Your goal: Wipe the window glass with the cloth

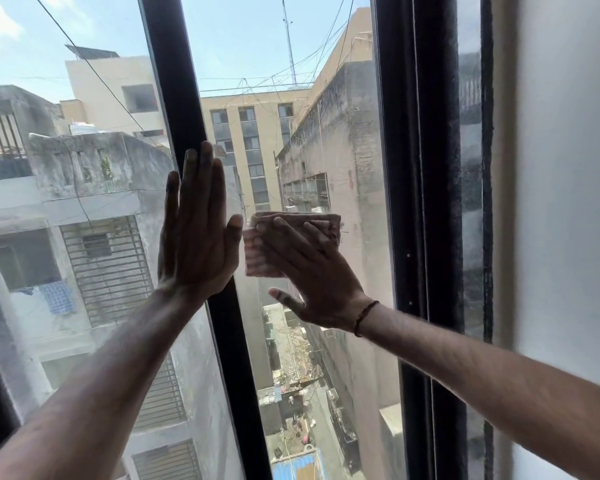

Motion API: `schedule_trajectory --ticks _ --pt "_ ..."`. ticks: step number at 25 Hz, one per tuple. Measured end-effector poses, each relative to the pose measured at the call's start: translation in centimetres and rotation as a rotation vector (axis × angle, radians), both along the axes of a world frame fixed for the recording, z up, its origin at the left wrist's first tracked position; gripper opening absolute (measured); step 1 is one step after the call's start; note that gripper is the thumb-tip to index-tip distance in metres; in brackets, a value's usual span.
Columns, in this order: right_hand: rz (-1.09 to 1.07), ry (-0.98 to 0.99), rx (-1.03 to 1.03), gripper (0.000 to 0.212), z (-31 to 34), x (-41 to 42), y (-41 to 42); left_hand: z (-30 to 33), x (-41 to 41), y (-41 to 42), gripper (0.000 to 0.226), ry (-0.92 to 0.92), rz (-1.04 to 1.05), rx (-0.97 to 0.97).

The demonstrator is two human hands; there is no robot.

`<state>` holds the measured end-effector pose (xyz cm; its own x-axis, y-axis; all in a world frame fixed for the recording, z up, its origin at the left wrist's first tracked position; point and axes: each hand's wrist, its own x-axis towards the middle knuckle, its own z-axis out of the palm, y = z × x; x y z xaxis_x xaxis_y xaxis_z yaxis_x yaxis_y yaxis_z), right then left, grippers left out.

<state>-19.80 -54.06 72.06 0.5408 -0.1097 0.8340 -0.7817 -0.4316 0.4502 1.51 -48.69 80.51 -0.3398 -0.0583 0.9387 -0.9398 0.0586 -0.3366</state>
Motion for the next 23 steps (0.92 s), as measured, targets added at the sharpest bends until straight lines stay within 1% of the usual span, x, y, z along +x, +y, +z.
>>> schedule_trajectory --ticks 1,2,3,4,6,8,9,10,12,13,14,15,16,18,19,20,21,22,23 --pt "-0.009 0.110 -0.032 0.080 -1.1 -1.5 0.1 -0.1 0.0 0.1 0.073 0.000 -0.001 0.002" --pt "0.003 0.178 -0.052 0.075 -1.9 -3.5 0.1 -0.1 -0.1 0.1 0.073 0.003 -0.001 0.001" --pt "0.036 0.195 -0.063 0.067 -2.3 -5.4 0.0 -0.1 -0.2 0.1 0.073 0.008 -0.001 0.003" --pt "0.079 0.164 -0.066 0.059 -2.3 -6.8 -0.2 -0.2 -0.3 0.1 0.074 0.013 -0.001 0.004" --pt "0.166 0.004 -0.055 0.049 -0.9 -7.1 -0.9 -0.2 -0.2 -0.1 0.074 0.020 0.005 0.002" --pt "0.221 -0.159 -0.032 0.047 1.1 -4.5 -1.3 -0.1 0.0 -0.2 0.073 0.015 0.020 0.009" --pt "0.237 -0.178 -0.026 0.047 1.9 -2.8 -1.2 -0.1 -0.1 0.0 0.073 0.012 0.039 0.014" --pt "0.238 -0.130 -0.025 0.047 2.1 -1.8 -0.8 0.1 -0.3 0.2 0.073 0.012 0.058 0.024" --pt "0.224 0.075 -0.004 0.046 0.7 -1.9 0.3 0.3 -0.9 1.1 0.073 0.038 0.112 0.071" --pt "0.219 0.173 0.029 0.045 -0.2 -2.8 1.2 0.4 -1.3 1.7 0.073 0.061 0.141 0.107" --pt "0.220 0.223 0.089 0.044 -1.3 -3.8 2.3 0.2 -1.7 2.6 0.074 0.089 0.157 0.155" --pt "0.237 0.209 0.177 0.043 -2.5 -4.5 3.5 -0.7 -2.0 3.7 0.075 0.110 0.152 0.202" --pt "0.268 0.123 0.292 0.041 -3.7 -4.9 4.7 -2.4 -2.3 4.7 0.074 0.130 0.113 0.232" --pt "0.358 -0.209 0.601 0.036 -6.2 -5.1 7.1 -8.3 -3.2 7.0 0.069 0.230 -0.039 0.243" --pt "0.419 -0.401 0.814 0.033 -7.7 -4.8 8.2 -12.4 -3.8 8.7 0.064 0.352 -0.120 0.262" --pt "0.495 -0.606 1.060 0.030 -8.8 -4.4 9.2 -16.2 -4.7 10.2 0.059 0.521 -0.208 0.317" --pt "0.584 -0.793 1.342 0.029 -10.2 -3.7 10.3 -19.9 -5.6 12.0 0.056 0.742 -0.305 0.432" --pt "0.663 -0.944 1.623 0.030 -12.1 -2.7 11.5 -23.3 -6.3 13.9 0.057 1.009 -0.421 0.583" --pt "0.718 -1.043 1.841 0.027 -14.1 -1.6 12.6 -26.1 -6.7 15.5 0.061 1.274 -0.547 0.740"
